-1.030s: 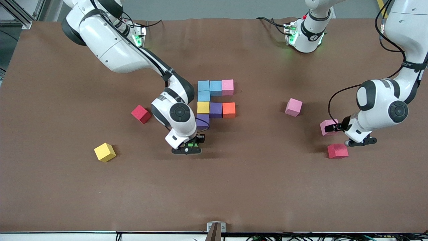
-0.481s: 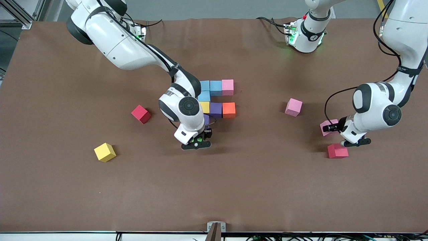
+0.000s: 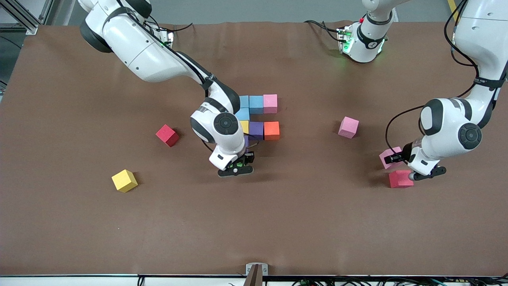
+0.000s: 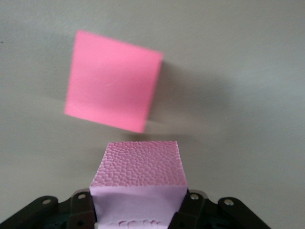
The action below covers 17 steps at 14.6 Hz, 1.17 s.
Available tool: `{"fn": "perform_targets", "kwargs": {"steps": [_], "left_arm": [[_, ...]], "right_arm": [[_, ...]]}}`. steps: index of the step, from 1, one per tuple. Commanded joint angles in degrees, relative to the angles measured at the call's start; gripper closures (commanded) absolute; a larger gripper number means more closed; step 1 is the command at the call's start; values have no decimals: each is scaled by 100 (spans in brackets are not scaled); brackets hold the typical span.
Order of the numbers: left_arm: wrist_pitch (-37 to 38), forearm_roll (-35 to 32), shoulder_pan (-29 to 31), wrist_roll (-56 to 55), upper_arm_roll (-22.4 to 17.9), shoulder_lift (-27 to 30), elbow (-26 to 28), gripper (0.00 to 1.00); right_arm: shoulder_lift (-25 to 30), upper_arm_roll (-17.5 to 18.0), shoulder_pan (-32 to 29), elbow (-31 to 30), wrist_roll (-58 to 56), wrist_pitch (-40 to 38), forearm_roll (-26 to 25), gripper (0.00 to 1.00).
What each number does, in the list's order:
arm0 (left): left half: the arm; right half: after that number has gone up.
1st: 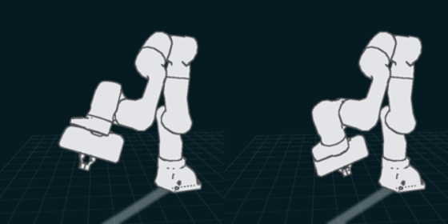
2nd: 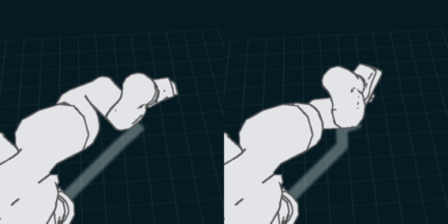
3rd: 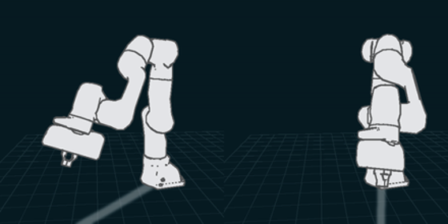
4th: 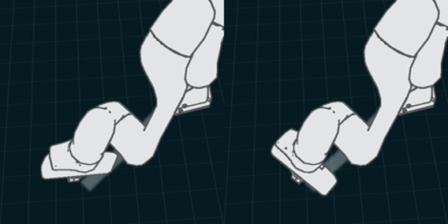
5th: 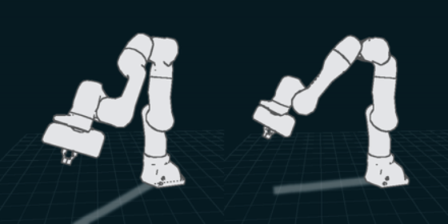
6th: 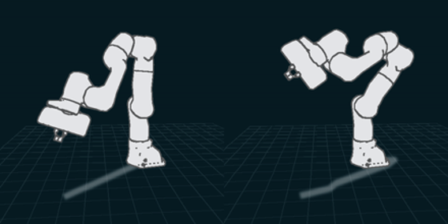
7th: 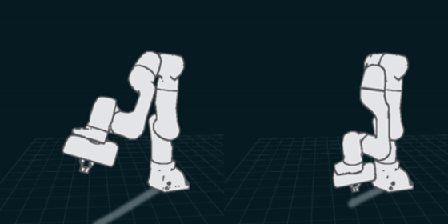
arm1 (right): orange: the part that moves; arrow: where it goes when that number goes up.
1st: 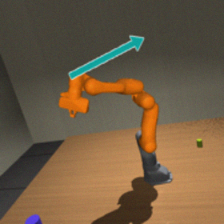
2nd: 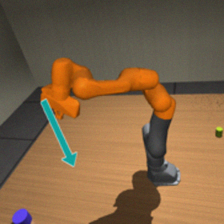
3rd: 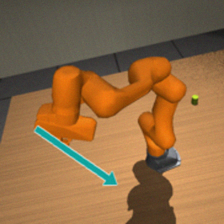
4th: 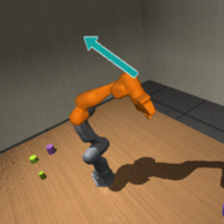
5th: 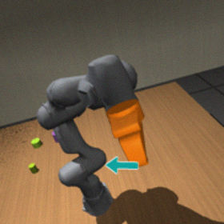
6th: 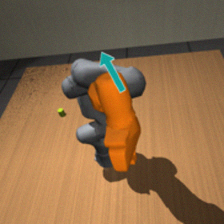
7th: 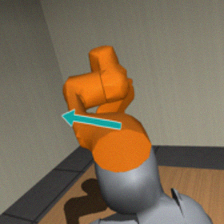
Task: Arrange 11 blocks into digit 3
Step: 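Carry pink to the pattern with the left gripper while the right gripper lowers green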
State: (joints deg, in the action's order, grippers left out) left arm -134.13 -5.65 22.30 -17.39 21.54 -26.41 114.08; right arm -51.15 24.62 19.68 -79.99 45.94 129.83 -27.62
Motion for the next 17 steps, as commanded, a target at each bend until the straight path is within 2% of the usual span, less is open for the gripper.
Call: {"fn": "perform_targets", "kwargs": {"steps": [1, 6, 11, 17], "left_arm": [[325, -15, -42, -789, 279, 57, -332, 71], [730, -6, -647, -2230, 403, -22, -860, 71], [739, -6, -1499, -4041, 403, -93, -1168, 71], [739, -6, -2396, -5825, 395, -443, -1545, 72]], "right_arm": [[52, -10, 36, -69, 73, 51, 134, 100], [52, -10, 54, -104, 11, 7, 143, 100], [52, -10, 63, -148, 29, -10, 152, 100], [61, -10, 71, -218, 195, -28, 213, 100]]}}
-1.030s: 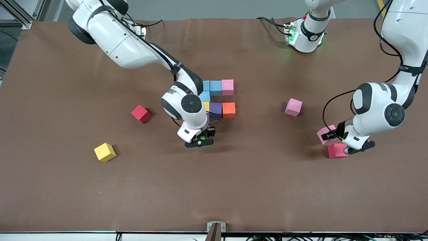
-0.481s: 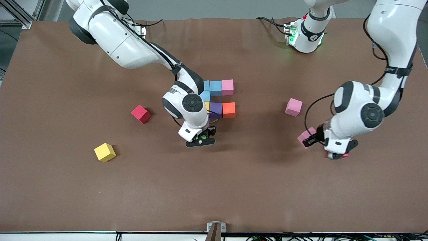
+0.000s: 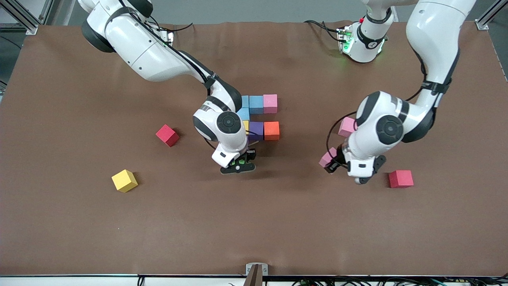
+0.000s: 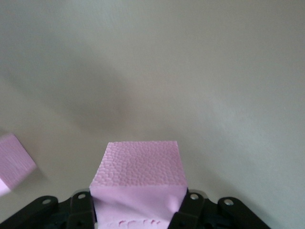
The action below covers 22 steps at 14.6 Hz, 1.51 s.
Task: Arrange 11 blocks into digit 3
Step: 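Carry pink to the pattern with the left gripper while the right gripper lowers green, then lower the pink cube with the left gripper while the right gripper holds green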
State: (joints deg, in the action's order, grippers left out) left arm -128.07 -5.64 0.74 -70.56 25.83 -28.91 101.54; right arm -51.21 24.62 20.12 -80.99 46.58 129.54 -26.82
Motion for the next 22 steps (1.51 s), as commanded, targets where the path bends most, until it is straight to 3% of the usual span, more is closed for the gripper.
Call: {"fn": "perform_targets", "kwargs": {"steps": [1, 10, 22], "left_arm": [[124, -16, -319, -728, -34, -316, -398, 72], [115, -25, -821, -2233, -34, -923, -1049, 73], [-218, -25, -1119, -3621, -43, -1143, -1207, 73]], "right_arm": [[68, -10, 27, -119, 150, 1, 133, 100], [68, -1, 80, -119, 299, 1, 177, 100], [68, -19, 80, -119, -52, 27, 142, 100]]}}
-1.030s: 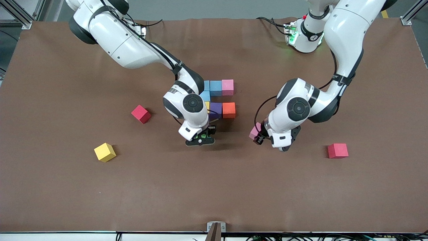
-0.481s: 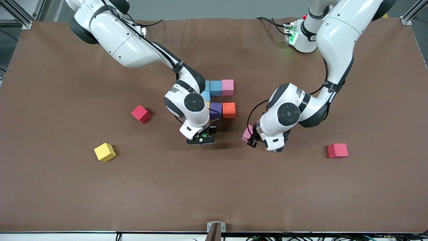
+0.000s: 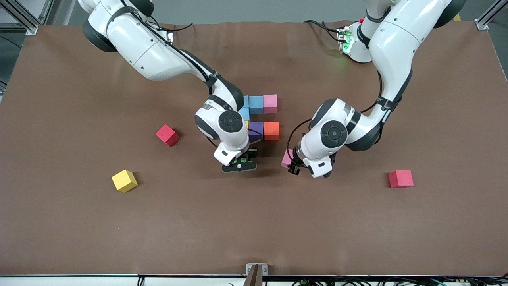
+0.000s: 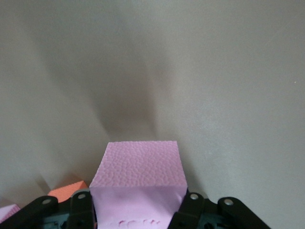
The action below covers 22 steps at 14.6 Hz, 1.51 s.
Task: Arrange 11 blocks into digit 3
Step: 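Lower the pink cube with the left gripper while the right gripper holds green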
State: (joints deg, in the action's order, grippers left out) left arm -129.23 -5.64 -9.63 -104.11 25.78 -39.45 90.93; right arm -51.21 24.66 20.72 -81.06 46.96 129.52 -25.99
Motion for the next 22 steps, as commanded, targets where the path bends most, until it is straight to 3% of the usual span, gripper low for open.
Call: {"fn": "perform_targets", "kwargs": {"steps": [1, 5, 14, 15, 16, 17, 22], "left_arm": [[-146, -25, -126, -346, -38, -132, -146, 73], [-646, -51, -337, -987, -73, -238, -146, 73], [-656, -86, -390, -1033, -82, -291, -128, 73], [-656, -86, -382, -963, -82, -291, -128, 73], [-656, -86, -364, -962, -82, -291, -128, 73], [-656, -95, -364, -945, -82, -317, -137, 73], [-665, -60, -381, -919, -82, -352, -146, 73]], "right_arm": [[68, -23, 20, -112, -82, 29, 68, 100], [68, -23, 55, -103, -38, 56, 68, 100], [68, -23, 64, -95, -82, 47, 68, 97], [68, -31, 64, -68, -73, 29, 76, 86], [68, -31, 64, -68, -91, 29, 24, 15], [68, -31, 64, -68, -91, 29, 24, 0], [94, -31, 3, -24, -100, 12, 41, 0]]}}
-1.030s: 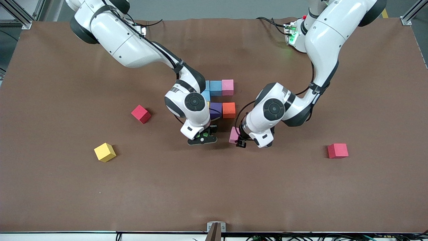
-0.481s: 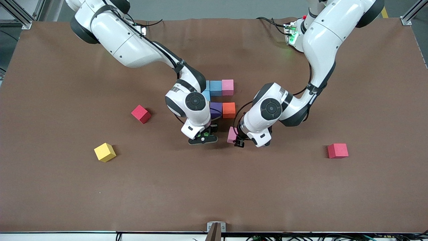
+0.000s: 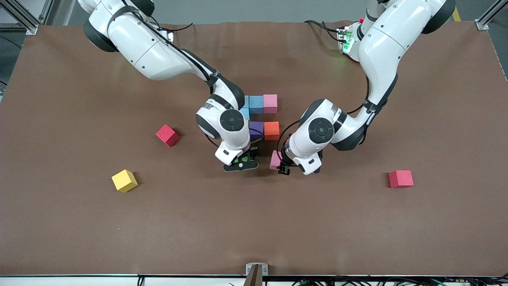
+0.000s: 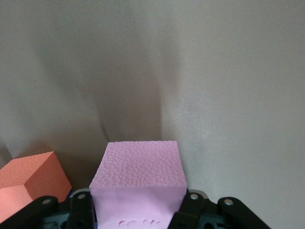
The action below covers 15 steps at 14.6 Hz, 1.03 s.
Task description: Arrange 11 blocks into digit 3
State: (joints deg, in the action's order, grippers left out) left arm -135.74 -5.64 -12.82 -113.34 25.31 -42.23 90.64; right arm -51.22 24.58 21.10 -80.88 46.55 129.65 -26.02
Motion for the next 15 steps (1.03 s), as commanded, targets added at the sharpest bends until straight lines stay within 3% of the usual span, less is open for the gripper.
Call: {"fn": "perform_targets", "kwargs": {"steps": [1, 5, 9, 11, 13, 15], "left_arm": [[-31, -43, -72, -82, -26, -128, -116, 73], [-400, -51, -220, -800, -35, -242, -99, 73], [-445, -86, -870, -2015, -421, -251, -108, 73], [-445, -95, -1326, -2533, -833, -242, -108, 73], [-445, -86, -1731, -2736, -1211, -242, -116, 73], [-453, -86, -1795, -2790, -1248, -260, -108, 73]], "right_arm": [[120, -14, -53, -33, -85, -1, 53, 0], [278, 239, -368, -33, -252, -88, 97, 0], [349, 1345, -1579, -41, -383, -657, 71, 0], [445, 1725, -2090, -50, -349, -1167, 18, 0], [655, 1726, -2250, -59, -340, -1467, 1, 0], [788, 1717, -2513, -68, -340, -1792, -252, 0]]}}
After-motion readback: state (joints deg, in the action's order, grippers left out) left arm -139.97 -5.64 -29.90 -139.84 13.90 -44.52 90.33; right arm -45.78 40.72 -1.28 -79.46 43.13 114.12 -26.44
